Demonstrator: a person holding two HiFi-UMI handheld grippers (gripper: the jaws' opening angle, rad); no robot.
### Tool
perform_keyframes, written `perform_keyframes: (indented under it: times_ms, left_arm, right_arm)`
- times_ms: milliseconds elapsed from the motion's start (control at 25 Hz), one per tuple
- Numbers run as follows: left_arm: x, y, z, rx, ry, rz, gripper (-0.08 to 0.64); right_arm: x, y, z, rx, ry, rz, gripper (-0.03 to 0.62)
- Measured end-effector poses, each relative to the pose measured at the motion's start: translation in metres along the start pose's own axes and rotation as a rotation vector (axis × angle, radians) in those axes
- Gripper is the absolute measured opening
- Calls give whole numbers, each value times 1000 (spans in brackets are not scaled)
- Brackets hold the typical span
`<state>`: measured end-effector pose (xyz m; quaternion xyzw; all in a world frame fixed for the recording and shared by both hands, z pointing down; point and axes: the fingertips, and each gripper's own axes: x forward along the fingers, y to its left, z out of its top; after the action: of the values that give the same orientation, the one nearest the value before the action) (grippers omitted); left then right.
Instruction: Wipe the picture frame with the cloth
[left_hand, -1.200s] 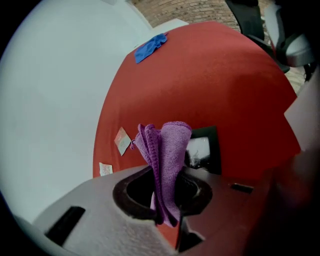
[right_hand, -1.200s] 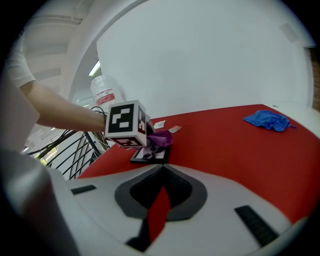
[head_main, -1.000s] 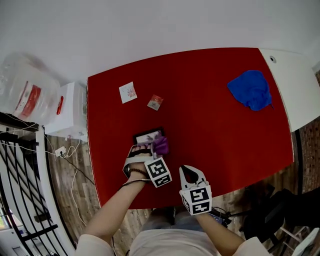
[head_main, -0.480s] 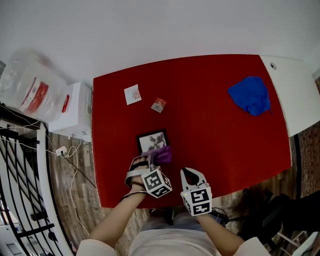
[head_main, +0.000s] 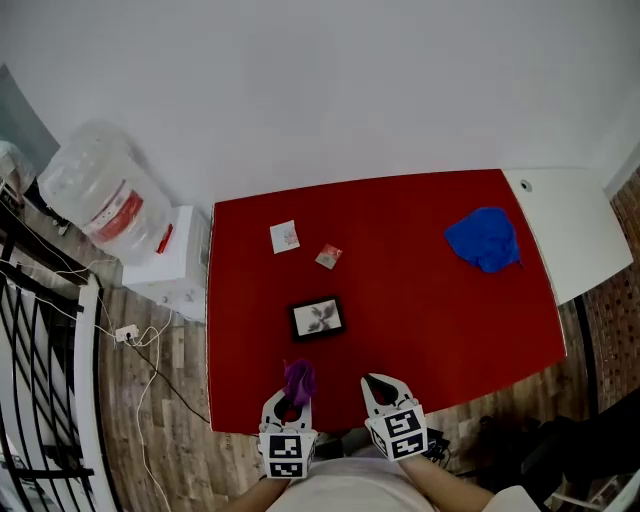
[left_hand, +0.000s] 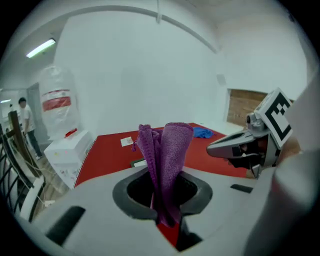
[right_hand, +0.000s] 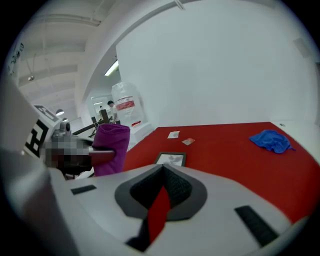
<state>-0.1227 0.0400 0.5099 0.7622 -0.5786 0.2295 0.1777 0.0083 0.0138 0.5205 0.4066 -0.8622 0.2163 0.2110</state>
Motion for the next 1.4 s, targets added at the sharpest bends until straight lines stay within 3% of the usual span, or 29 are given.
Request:
perform_keyframes:
  times_ms: [120, 280, 840, 1400]
  left_arm:
    - [-18, 10, 1, -78, -57, 55, 61]
    - [-26, 11, -7, -130, -64, 49, 61]
    - [-43, -5, -4, -69, -85, 9, 61]
    - [-54, -7, -11, -67, -72, 21, 61]
  right_arm:
    - [-6, 13, 6, 1, -17, -10, 3]
    - [-12, 27, 14, -3, -43, -18, 3]
    - [-26, 46, 6, -11, -30, -23, 3]
    - [-35, 52, 1, -2, -33, -16, 3]
